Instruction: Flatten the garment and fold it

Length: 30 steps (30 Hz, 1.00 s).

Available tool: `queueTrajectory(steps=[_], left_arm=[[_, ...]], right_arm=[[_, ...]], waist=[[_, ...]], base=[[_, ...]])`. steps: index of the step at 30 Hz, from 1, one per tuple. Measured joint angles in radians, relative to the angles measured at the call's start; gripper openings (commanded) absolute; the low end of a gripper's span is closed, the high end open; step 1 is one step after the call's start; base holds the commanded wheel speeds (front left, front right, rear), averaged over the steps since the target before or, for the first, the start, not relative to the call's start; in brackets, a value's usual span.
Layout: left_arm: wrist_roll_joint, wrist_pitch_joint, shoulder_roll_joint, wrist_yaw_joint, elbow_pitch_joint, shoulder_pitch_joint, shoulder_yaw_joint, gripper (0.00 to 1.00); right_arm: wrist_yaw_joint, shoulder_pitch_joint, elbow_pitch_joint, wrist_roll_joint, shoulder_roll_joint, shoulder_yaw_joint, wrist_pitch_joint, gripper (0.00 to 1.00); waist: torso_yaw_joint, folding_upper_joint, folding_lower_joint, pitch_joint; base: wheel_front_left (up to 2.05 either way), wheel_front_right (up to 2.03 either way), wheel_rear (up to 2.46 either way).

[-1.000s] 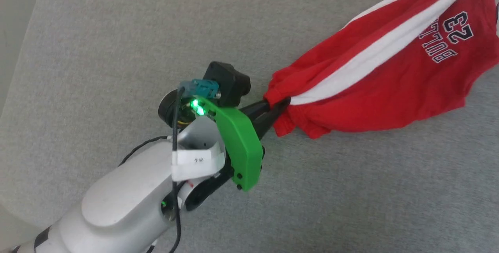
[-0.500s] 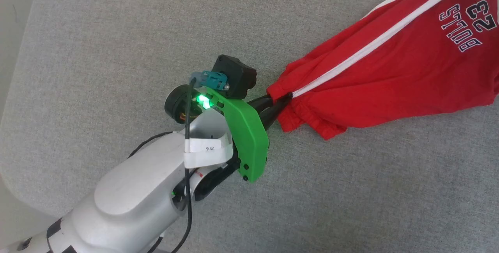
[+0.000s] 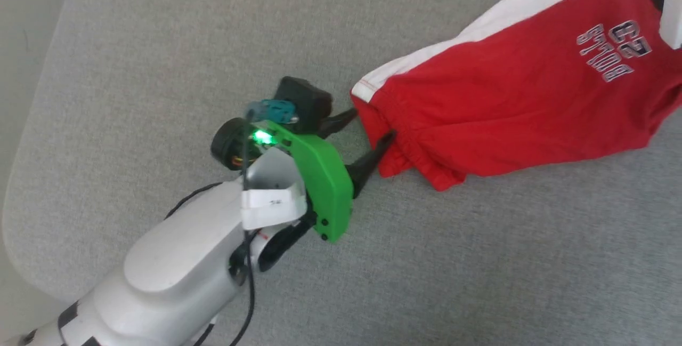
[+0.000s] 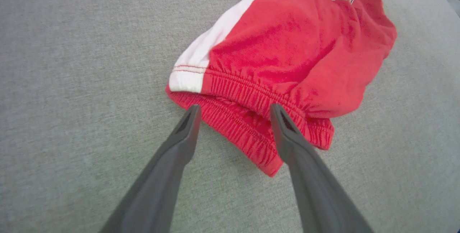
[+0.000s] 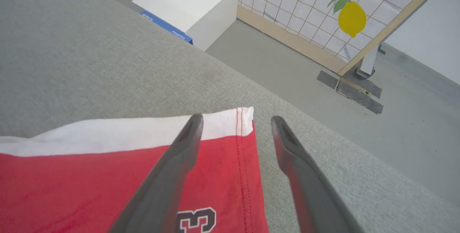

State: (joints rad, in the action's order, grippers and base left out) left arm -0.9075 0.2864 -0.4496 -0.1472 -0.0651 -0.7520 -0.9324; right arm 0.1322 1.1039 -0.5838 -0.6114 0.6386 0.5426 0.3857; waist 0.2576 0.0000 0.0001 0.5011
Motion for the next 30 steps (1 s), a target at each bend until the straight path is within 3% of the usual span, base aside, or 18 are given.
queueTrajectory(steps=[8, 14, 17, 21, 30], left_arm=[[0.003, -0.087, -0.072, -0.058, -0.019, 0.096, 0.048, 1.0], [0.022, -0.217, -0.12, -0.142, -0.04, 0.206, 0.103, 1.0], [0.096, -0.307, -0.156, -0.198, -0.044, 0.241, 0.119, 1.0], [0.173, -0.423, -0.174, -0.273, -0.05, 0.301, 0.136, 1.0], [0.424, -0.53, -0.211, -0.365, -0.037, 0.379, 0.059, 1.0]], right_arm=[[0.0, -0.116, 0.018, -0.111, 0.014, 0.024, -0.157, 1.0], [0.0, -0.228, 0.04, -0.176, 0.024, 0.003, -0.254, 1.0], [0.0, -0.273, 0.038, -0.191, 0.023, -0.005, -0.267, 1.0], [0.0, -0.309, 0.027, -0.2, 0.024, -0.013, -0.249, 1.0], [0.0, -0.305, -0.044, -0.238, 0.036, -0.053, -0.056, 1.0]], waist=[[-0.024, 0.0, 0.0, -0.107], [-0.044, 0.0, -0.0001, -0.196], [-0.054, 0.0, -0.0002, -0.233], [-0.068, 0.0, -0.0002, -0.265], [-0.054, 0.0, -0.0002, -0.231]], base=[[0.0, 0.0, 0.0], [0.0, 0.0, 0.0], [0.0, 0.0, 0.0], [0.0, 0.0, 0.0], [0.0, 0.0, 0.0]])
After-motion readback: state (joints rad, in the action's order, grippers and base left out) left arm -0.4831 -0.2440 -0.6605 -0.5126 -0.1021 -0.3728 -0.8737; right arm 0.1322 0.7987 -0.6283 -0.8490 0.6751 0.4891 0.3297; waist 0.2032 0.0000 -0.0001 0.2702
